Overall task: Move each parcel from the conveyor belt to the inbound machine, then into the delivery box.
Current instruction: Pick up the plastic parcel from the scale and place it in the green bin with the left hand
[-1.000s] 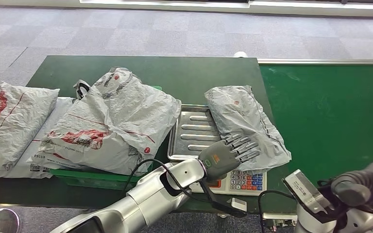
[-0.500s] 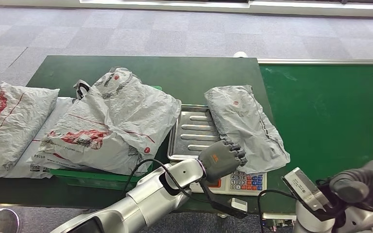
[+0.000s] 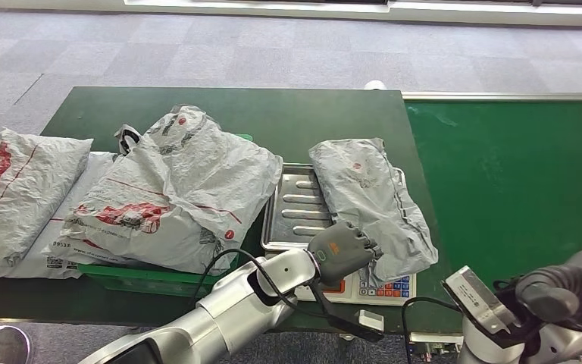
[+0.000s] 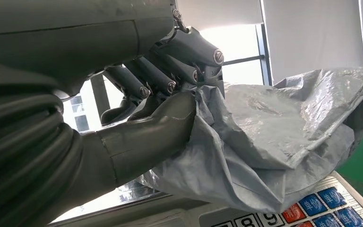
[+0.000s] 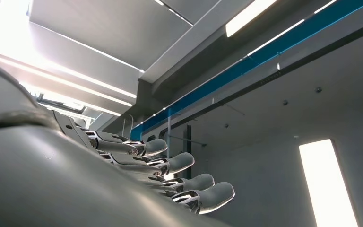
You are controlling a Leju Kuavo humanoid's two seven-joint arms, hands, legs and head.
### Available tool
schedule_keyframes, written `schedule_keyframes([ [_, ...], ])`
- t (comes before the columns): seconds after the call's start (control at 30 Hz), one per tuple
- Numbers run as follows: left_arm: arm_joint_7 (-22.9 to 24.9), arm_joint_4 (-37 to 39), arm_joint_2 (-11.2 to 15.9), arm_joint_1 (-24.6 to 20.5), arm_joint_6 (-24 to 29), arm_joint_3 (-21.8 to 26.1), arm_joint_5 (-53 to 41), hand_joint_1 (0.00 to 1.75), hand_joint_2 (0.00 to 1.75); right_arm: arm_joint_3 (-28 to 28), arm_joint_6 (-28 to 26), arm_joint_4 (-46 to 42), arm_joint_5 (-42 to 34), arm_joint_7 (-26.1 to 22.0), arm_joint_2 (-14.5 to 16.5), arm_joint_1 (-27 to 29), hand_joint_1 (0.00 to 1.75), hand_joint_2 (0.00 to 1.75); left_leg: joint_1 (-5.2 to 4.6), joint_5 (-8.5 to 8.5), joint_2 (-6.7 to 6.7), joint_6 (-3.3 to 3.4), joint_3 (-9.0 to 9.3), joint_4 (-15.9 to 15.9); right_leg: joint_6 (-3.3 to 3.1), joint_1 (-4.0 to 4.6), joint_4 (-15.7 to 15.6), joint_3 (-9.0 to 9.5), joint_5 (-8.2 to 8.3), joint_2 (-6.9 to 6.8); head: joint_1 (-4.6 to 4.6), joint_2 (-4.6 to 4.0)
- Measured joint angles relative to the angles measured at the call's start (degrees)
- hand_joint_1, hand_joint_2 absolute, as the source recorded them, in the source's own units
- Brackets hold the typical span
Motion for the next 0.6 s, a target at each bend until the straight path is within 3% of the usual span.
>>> schedule_keyframes([
  [0.23, 4.21, -0.62, 0.06, -0.14, 9.09, 0.10, 0.80, 1.75, 1.75, -0.13, 0.00, -0.02, 0.94, 1.03, 0.00, 0.04, 0.00, 0.00, 0.00, 0.00, 0.00, 0.00, 0.00, 0.00, 0.00, 0.00, 0.00, 0.00, 0.00, 0.00, 0.00, 0.00],
  [0.33, 9.77, -2.90, 0.85, -0.85, 19.06, 1.68, 0.12, 1.75, 1.75, -0.31, 0.00, -0.38, 1.20, 1.73, 0.00, 0.13, 0.00, 0.00, 0.00, 0.01, 0.00, 0.00, -0.02, 0.00, -0.01, 0.01, 0.01, -0.01, 0.01, 0.02, 0.00, 0.00],
  [0.4, 14.29, -6.87, 2.57, -1.89, 23.75, 4.06, -2.96, 1.75, 1.75, -0.51, 0.00, -0.70, 1.05, 1.80, 0.00, 0.20, 0.00, 0.00, 0.00, 0.01, 0.02, -0.01, 0.01, 0.00, -0.02, 0.02, 0.01, 0.00, 0.02, 0.05, 0.00, 0.00],
  [0.47, 17.70, -12.67, 5.03, -2.56, 24.97, 7.44, -8.16, 1.75, 1.75, -0.83, 0.00, -0.87, 0.68, 1.67, 0.00, 0.27, 0.00, 0.00, 0.00, 0.03, 0.06, -0.05, 0.04, 0.00, -0.03, 0.05, 0.02, 0.00, 0.02, 0.09, 0.00, 0.00],
  [0.6, 19.60, -26.54, 9.53, -2.54, 25.18, 15.75, -17.21, 1.75, 1.75, -1.54, 0.00, -1.01, -0.34, 0.90, 0.00, 0.40, 0.00, 0.00, 0.07, 0.07, 0.09, -0.11, 0.02, -0.01, -0.04, 0.09, 0.07, -0.04, 0.02, 0.10, -0.02, 0.00],
])
